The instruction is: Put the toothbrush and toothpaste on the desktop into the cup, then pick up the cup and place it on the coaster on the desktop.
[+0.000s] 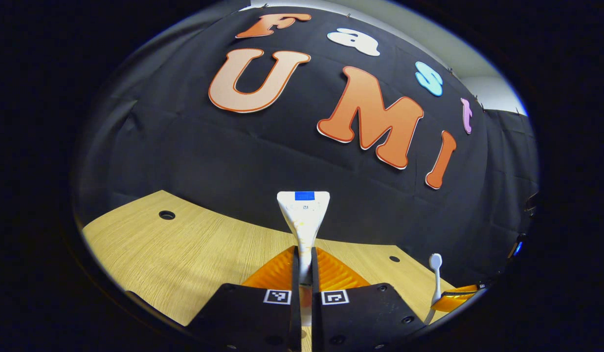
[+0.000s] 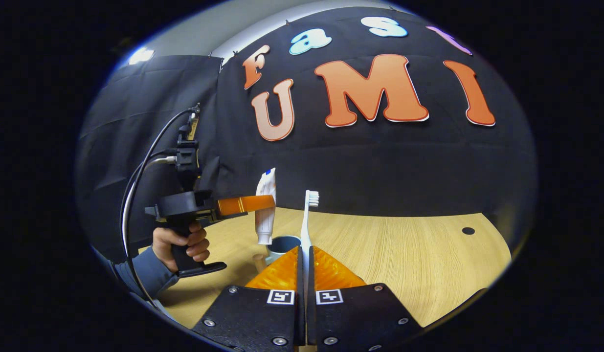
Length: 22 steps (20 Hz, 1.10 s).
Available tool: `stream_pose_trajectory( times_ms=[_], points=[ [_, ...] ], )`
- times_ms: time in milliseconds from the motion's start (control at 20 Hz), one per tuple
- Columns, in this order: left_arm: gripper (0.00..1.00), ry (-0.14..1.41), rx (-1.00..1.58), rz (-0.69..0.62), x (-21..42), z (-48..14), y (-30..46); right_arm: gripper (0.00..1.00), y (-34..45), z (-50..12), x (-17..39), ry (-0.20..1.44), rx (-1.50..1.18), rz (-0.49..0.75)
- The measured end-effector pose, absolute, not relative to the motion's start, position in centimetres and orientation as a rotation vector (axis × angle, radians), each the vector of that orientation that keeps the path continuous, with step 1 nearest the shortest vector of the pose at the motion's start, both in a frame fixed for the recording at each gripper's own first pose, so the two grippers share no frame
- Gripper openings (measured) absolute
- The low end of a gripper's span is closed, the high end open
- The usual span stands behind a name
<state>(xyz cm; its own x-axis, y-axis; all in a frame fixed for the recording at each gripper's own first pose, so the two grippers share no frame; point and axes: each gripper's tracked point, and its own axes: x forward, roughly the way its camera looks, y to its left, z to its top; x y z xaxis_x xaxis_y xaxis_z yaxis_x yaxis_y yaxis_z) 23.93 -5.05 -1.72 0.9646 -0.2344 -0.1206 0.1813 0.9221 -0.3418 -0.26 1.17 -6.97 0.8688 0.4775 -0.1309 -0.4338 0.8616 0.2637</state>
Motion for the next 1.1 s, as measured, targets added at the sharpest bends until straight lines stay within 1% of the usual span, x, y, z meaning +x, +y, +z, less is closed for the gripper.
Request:
stream_pose_trajectory(
  times_ms=[300, 550, 800, 900, 950, 1100],
  points=[
    [0.08, 0.203, -0.353, -0.214, 26.1, -4.6, -5.9, 0.02, 1.9, -6.0, 1.8, 0.166, 0.230, 0.484],
    [0.08, 0.261, -0.340, -0.207, 26.2, -7.4, -6.1, 0.02, 2.6, -6.7, 2.6, 0.176, 0.246, 0.489],
    [0.10, 0.287, -0.308, -0.200, 26.2, -8.4, -6.8, 0.02, 3.9, -6.3, 4.1, 0.146, 0.294, 0.497],
    [0.14, 0.302, -0.313, -0.235, 25.6, -8.5, -7.6, 0.02, 4.1, -6.5, 4.5, 0.139, 0.313, 0.495],
    [0.20, 0.319, -0.303, -0.235, 25.3, -8.8, -7.7, 0.02, 4.2, -6.4, 4.8, 0.132, 0.324, 0.492],
    [0.21, 0.321, -0.300, -0.238, 24.8, -9.1, -7.3, 0.02, 4.3, -6.0, 6.2, 0.099, 0.342, 0.454]
  ],
)
